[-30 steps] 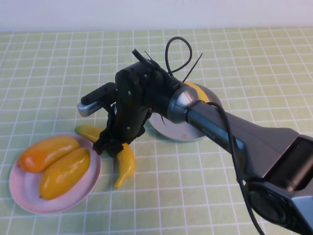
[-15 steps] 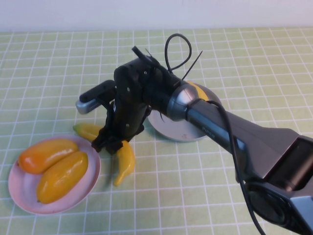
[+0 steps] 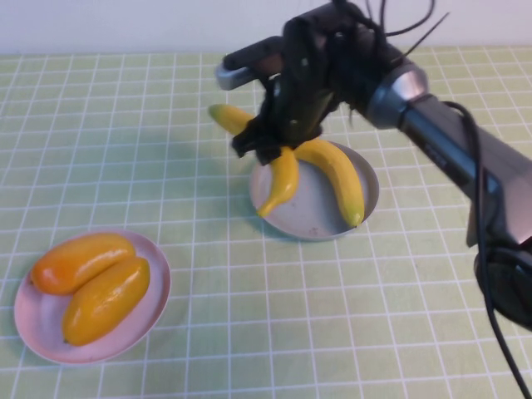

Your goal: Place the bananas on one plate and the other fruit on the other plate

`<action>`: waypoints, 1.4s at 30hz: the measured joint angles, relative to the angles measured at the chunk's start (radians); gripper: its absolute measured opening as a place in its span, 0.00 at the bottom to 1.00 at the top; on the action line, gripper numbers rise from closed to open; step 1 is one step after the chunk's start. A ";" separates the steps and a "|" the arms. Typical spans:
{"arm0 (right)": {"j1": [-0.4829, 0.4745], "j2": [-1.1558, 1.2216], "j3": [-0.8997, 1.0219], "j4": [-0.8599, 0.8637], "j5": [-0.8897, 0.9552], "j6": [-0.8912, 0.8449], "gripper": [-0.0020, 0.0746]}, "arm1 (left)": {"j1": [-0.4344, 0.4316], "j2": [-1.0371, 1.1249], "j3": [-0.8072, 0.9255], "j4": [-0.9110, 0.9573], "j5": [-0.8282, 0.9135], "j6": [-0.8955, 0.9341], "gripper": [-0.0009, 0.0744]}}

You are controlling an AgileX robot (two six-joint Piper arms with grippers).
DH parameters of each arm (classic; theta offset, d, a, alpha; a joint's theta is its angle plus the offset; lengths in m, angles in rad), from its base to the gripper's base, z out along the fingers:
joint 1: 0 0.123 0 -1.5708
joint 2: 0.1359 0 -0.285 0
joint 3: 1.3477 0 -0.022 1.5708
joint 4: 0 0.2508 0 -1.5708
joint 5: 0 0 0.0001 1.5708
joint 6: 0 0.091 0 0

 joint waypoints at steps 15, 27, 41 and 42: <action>-0.089 0.000 0.173 -0.033 -0.002 -0.071 0.44 | 0.000 0.000 0.000 0.000 0.000 0.000 0.01; -0.092 -0.047 0.181 -0.024 -0.002 -0.074 0.70 | 0.000 0.000 0.000 0.000 0.000 0.000 0.01; -0.012 -0.571 0.544 -0.018 -0.002 -0.059 0.06 | 0.000 0.000 0.000 0.000 0.000 0.000 0.01; -0.012 -0.625 0.609 -0.018 0.000 -0.059 0.05 | 0.000 0.000 0.000 0.000 0.000 0.000 0.01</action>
